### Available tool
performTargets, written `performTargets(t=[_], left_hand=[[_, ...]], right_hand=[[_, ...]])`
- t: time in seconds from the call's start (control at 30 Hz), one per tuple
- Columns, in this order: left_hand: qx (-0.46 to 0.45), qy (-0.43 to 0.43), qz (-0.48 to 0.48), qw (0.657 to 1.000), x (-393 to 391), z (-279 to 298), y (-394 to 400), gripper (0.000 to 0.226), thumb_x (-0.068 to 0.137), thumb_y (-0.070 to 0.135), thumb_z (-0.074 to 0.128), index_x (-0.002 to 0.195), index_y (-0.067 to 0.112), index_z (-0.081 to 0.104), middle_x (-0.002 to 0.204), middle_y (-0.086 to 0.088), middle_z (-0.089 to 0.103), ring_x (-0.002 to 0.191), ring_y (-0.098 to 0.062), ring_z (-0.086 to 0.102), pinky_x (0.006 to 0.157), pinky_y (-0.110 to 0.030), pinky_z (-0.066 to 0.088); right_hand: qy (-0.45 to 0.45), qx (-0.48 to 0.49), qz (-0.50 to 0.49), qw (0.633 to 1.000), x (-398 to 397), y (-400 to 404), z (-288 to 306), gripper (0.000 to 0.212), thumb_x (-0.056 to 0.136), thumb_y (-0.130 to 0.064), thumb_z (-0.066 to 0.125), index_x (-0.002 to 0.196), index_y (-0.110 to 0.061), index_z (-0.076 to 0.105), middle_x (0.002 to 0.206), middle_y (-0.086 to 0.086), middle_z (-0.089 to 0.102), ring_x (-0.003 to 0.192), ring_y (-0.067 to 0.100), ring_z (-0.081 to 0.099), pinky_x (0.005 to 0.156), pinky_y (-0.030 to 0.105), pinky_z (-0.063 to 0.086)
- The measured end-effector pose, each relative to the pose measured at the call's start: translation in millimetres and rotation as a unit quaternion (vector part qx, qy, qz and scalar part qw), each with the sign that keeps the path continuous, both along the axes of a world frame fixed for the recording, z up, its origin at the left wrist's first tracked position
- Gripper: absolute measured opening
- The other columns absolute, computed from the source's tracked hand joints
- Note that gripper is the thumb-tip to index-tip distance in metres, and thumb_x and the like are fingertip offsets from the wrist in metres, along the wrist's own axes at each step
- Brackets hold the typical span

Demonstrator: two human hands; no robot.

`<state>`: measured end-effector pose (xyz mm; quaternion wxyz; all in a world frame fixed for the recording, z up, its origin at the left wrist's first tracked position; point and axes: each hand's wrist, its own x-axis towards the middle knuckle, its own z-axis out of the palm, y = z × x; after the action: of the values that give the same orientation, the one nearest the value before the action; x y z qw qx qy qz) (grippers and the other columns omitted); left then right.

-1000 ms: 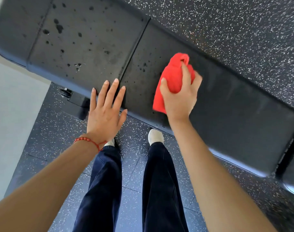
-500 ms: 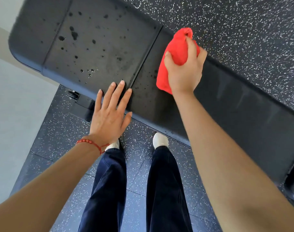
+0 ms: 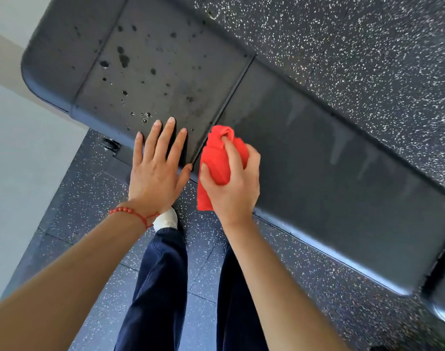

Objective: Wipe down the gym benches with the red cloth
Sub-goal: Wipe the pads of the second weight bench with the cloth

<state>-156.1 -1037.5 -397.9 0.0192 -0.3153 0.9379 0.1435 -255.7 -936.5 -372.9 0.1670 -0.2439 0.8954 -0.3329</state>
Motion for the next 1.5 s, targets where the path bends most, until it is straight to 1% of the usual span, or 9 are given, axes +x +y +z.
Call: performTargets(t=[0.2,0.47,0.67,0.73,0.87,1.1,1.27,1.37,1.5], left_hand=[[-0.003,0.008,-0.01,1.0,2,0,-4,0.06,0.089,0.037,0.039,0.14,0.007,0.036,0.148,-0.018,0.03,0.136,-0.035,0.022,0.109,-0.052,0.015],[0.008,0.017,-0.007,1.0,7,2,-11,0.059,0.089,0.036,0.037,0.141,0.007,0.036,0.149,-0.017,0.029,0.136,-0.033,0.021,0.109,-0.052,0.013],[0.005,0.027,0.037,0.999,22,4,-38,0.058,0.091,0.036,0.038,0.141,0.007,0.035,0.15,-0.018,0.027,0.137,-0.035,0.019,0.109,-0.055,0.014],[0.004,0.024,0.048,0.999,28,4,-51,0.059,0.091,0.037,0.037,0.142,0.007,0.034,0.15,-0.018,0.026,0.137,-0.035,0.018,0.11,-0.056,0.013],[0.0,0.017,0.069,0.997,37,1,-77,0.061,0.091,0.038,0.035,0.143,0.007,0.031,0.151,-0.018,0.023,0.138,-0.036,0.016,0.111,-0.055,0.01],[0.004,0.019,0.058,0.998,46,-7,-95,0.061,0.092,0.041,0.034,0.143,0.007,0.032,0.15,-0.019,0.026,0.137,-0.039,0.02,0.111,-0.057,0.013],[0.003,0.028,0.06,0.998,45,-8,-95,0.06,0.092,0.04,0.035,0.142,0.006,0.034,0.149,-0.019,0.028,0.137,-0.039,0.021,0.11,-0.058,0.015],[0.004,0.03,0.061,0.998,45,-7,-95,0.06,0.092,0.04,0.036,0.142,0.007,0.034,0.149,-0.018,0.028,0.137,-0.037,0.02,0.111,-0.056,0.013],[-0.004,0.03,0.058,0.998,46,-7,-94,0.059,0.092,0.038,0.038,0.141,0.005,0.036,0.148,-0.019,0.03,0.136,-0.037,0.021,0.11,-0.056,0.015]], right_hand=[[0.01,0.002,0.022,1.0,-31,-24,2,0.055,0.07,-0.037,0.07,0.122,-0.032,0.053,0.122,0.002,0.048,0.107,0.019,0.054,0.079,0.032,0.047],[0.009,-0.01,-0.054,0.998,-82,-72,1,0.053,0.071,-0.038,0.069,0.122,-0.034,0.052,0.122,-0.002,0.046,0.102,0.015,0.055,0.077,0.023,0.035],[0.008,-0.029,-0.136,0.99,-64,-76,5,0.053,0.074,-0.033,0.069,0.124,-0.03,0.052,0.125,0.001,0.046,0.102,0.013,0.051,0.075,0.02,0.031],[0.025,-0.048,-0.113,0.992,-35,-72,6,0.053,0.071,-0.03,0.071,0.122,-0.026,0.055,0.123,0.005,0.048,0.102,0.01,0.048,0.073,0.017,0.031],[0.024,-0.028,-0.028,0.999,10,-70,3,0.054,0.07,-0.032,0.069,0.122,-0.029,0.055,0.122,0.003,0.047,0.109,0.016,0.051,0.08,0.025,0.041],[0.023,-0.027,-0.095,0.995,-35,-121,0,0.054,0.073,-0.034,0.069,0.124,-0.03,0.053,0.125,0.001,0.046,0.105,0.016,0.053,0.075,0.019,0.031],[0.037,-0.02,-0.07,0.997,-58,-134,0,0.053,0.074,-0.037,0.067,0.124,-0.03,0.052,0.124,0.001,0.046,0.103,0.018,0.054,0.08,0.024,0.037],[0.049,-0.013,-0.065,0.997,-56,-135,-1,0.052,0.075,-0.037,0.067,0.124,-0.03,0.052,0.124,0.001,0.046,0.103,0.018,0.054,0.079,0.023,0.035],[0.068,-0.026,-0.05,0.996,-41,-132,1,0.053,0.072,-0.034,0.068,0.123,-0.026,0.054,0.123,0.005,0.048,0.106,0.02,0.054,0.078,0.027,0.041]])
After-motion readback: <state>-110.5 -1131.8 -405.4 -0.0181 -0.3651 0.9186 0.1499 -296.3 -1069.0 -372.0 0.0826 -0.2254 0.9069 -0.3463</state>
